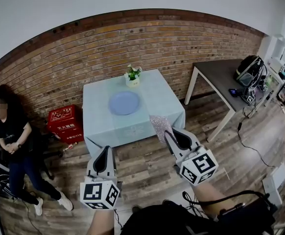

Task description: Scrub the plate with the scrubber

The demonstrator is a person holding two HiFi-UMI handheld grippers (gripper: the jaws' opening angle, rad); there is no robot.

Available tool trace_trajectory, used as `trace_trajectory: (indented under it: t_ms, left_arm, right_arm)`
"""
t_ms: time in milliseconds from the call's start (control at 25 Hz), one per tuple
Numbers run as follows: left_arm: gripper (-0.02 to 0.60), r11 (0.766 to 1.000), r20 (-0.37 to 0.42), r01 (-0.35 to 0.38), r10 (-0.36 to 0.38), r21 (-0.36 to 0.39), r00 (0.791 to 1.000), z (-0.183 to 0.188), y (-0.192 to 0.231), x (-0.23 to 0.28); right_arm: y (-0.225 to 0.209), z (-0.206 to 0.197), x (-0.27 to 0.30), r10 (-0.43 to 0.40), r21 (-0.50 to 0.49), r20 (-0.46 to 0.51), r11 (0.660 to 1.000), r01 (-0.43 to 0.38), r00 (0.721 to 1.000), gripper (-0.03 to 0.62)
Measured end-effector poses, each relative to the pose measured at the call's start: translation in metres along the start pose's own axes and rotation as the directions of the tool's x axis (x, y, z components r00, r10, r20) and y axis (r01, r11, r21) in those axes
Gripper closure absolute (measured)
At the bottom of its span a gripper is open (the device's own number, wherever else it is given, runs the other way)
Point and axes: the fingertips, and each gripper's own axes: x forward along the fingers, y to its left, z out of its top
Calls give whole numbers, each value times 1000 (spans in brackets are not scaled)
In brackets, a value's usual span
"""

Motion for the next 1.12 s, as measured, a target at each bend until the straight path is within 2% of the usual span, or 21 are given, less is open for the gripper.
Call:
trace_trajectory:
  t_ms: [320, 640, 920, 1120]
  left_arm:
    - [571, 999, -9, 45, -45, -10, 999, -4, 35, -6]
    - [571, 996, 6, 85, -84, -36, 996, -2, 52, -3]
    - [571, 999, 2, 42, -42, -25, 999, -5, 71, 19]
    - [571, 1000, -1, 24, -24, -17, 1000, -5, 76, 53]
  right_arm:
    - [27, -4, 18, -42, -11, -20, 999, 42, 999, 525]
    - [42, 3, 34, -58, -71, -14, 996, 57, 998, 525]
    - [36, -6, 72, 7, -74, -20, 997, -8, 1000, 525]
    - [7, -10, 101, 10, -55, -13, 998, -10, 1000, 525]
